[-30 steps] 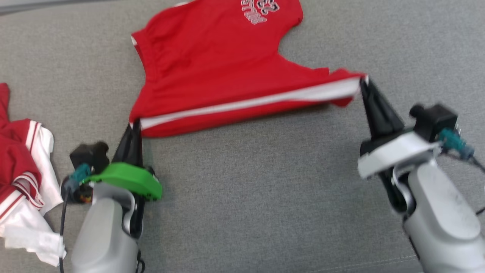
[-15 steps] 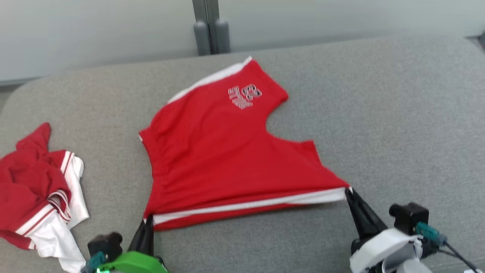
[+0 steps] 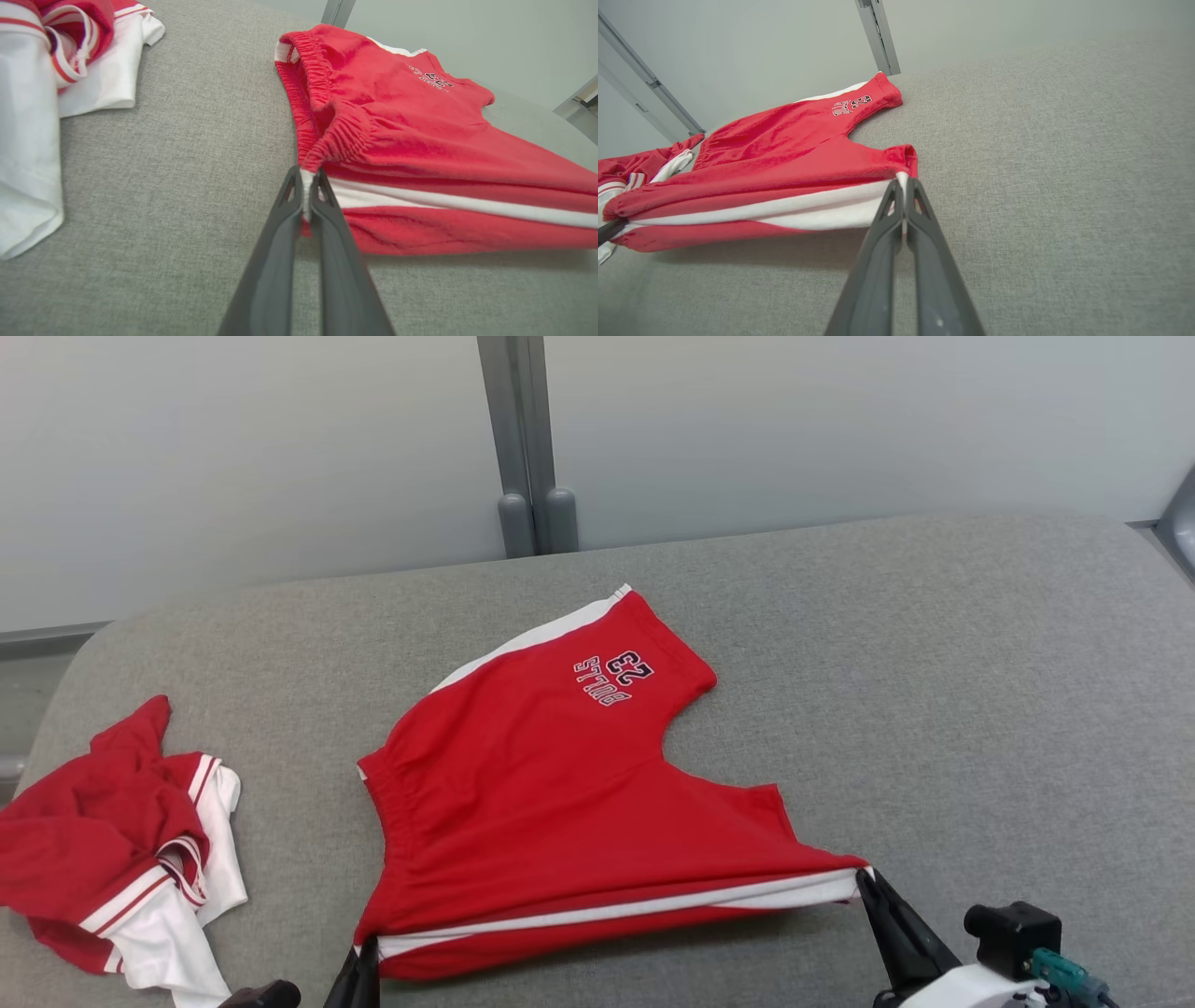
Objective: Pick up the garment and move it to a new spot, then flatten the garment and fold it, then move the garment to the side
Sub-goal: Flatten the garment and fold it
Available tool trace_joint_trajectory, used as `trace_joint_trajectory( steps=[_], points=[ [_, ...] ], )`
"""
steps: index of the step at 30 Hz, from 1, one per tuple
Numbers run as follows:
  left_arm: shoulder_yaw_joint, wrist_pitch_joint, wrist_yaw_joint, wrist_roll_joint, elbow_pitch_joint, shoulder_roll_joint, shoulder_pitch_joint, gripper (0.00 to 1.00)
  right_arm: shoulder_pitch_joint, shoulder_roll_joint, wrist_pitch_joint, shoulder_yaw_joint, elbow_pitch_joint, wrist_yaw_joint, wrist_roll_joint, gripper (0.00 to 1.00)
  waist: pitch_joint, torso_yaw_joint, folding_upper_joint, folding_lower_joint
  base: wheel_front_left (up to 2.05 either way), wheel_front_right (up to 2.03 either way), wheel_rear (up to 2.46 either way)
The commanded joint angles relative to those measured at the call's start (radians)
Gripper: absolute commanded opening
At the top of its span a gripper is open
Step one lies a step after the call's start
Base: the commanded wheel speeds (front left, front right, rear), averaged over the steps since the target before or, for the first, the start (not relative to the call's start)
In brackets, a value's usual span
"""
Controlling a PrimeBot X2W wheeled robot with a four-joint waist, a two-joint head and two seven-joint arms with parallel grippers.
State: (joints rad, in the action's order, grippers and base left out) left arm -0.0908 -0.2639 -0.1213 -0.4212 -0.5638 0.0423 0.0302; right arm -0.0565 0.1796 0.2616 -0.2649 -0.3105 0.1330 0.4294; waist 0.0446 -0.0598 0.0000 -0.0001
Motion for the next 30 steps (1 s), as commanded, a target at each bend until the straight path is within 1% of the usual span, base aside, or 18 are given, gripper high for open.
trace_joint_trajectory(
  steps=[1,5,10,15,20,28,30],
  points=[
    [0.014,-0.001,0.015,0.001,0.008,0.015,-0.010,0.00,0.037,0.005,0.005,0.011,0.001,-0.004,0.001,0.00,-0.016,0.009,0.0000,0.0001,0.00,0.00,0.00],
    [0.001,-0.001,0.019,-0.014,0.031,0.014,-0.060,0.00,0.133,-0.001,0.005,0.006,-0.034,-0.004,0.009,0.00,-0.046,0.021,0.0000,0.0001,0.00,0.00,0.00],
    [-0.041,-0.001,0.029,-0.039,0.053,0.013,-0.179,0.00,0.337,0.014,0.004,-0.007,-0.112,-0.003,-0.014,0.00,-0.138,0.060,0.0000,0.0001,0.00,0.00,0.00],
    [-0.087,-0.001,0.072,-0.062,0.056,0.012,-0.331,0.00,0.579,0.046,0.004,-0.035,-0.226,-0.003,-0.044,0.00,-0.262,0.109,0.0000,0.0001,0.00,0.00,0.00],
    [-0.140,-0.001,0.103,-0.101,0.040,0.011,-0.453,0.00,0.774,0.068,0.004,-0.072,-0.342,-0.003,-0.050,0.00,-0.356,0.156,0.0000,0.0001,0.00,0.00,0.00],
    [-0.195,-0.001,0.163,-0.166,0.036,0.011,-0.574,0.00,0.982,0.089,0.004,-0.148,-0.483,-0.003,-0.076,0.00,-0.457,0.209,0.0000,0.0001,0.00,0.00,0.00],
    [-0.200,-0.001,0.179,-0.191,0.041,0.012,-0.584,0.00,1.012,0.084,0.004,-0.159,-0.505,-0.003,-0.080,0.00,-0.473,0.217,0.0000,0.0001,0.00,0.00,0.00]
  ],
)
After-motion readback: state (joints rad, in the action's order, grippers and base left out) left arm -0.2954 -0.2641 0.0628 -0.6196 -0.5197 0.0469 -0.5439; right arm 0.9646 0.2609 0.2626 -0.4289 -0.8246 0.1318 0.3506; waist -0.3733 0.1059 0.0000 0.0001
